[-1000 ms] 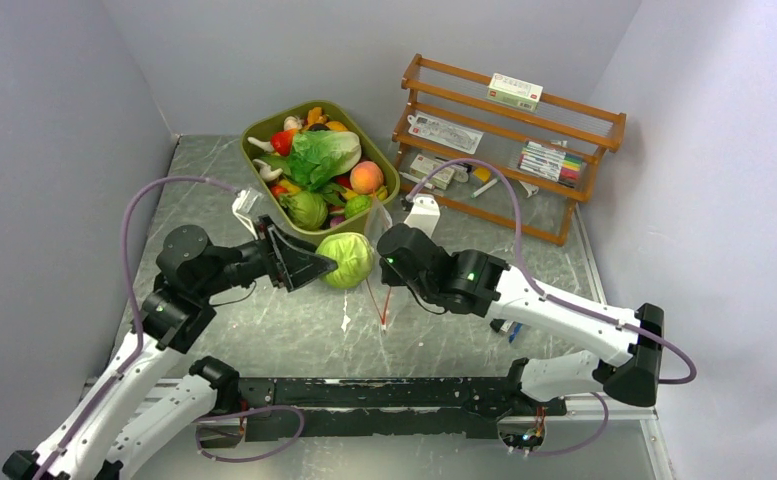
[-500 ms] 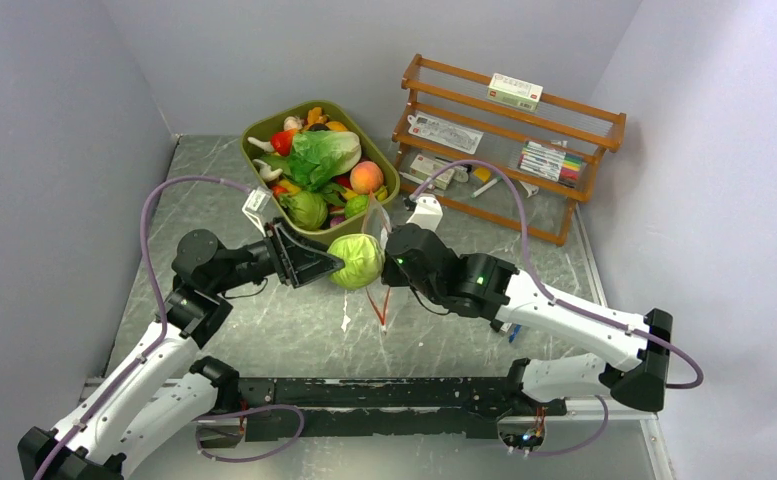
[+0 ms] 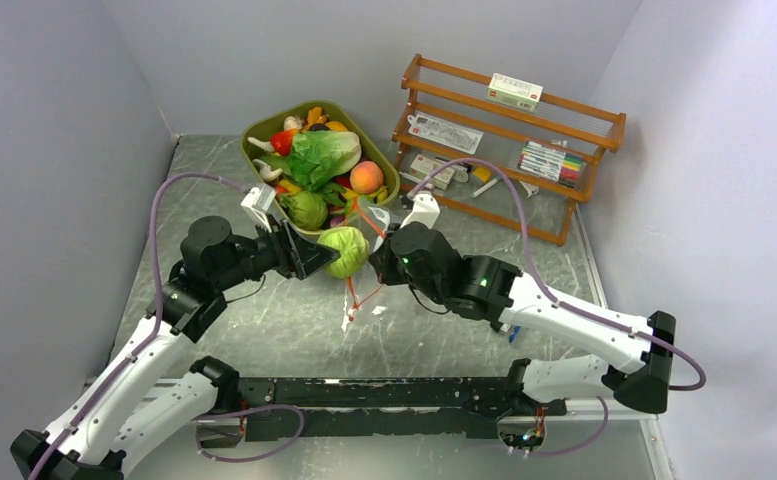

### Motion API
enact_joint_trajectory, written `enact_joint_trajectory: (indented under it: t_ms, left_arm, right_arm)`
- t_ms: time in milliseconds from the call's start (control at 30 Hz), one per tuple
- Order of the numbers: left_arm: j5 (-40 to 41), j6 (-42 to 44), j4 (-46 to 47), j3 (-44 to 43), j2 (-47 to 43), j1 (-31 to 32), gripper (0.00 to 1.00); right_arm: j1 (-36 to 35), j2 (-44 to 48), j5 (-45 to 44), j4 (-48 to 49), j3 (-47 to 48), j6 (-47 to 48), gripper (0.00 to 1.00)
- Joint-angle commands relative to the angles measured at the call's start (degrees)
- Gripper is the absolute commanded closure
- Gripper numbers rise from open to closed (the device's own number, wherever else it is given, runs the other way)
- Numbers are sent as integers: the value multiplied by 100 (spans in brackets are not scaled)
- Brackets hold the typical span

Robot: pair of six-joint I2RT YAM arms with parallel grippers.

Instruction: Place the food in the zip-top bag and seal the zipper

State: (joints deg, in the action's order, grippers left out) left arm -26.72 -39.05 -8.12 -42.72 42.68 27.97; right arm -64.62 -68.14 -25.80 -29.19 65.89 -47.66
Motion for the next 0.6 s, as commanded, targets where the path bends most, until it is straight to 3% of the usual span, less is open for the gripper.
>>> enact_joint_trajectory:
  t_ms: [0,567]
  left_arm:
    - [319,336,-396,-272,49,-10,54]
    - [1454,928,-1772,-787,321,-2,58]
  right_arm:
    - [1,-120,291,507,96,428,100]
    - [-13,-500,780,1013,241,583,100]
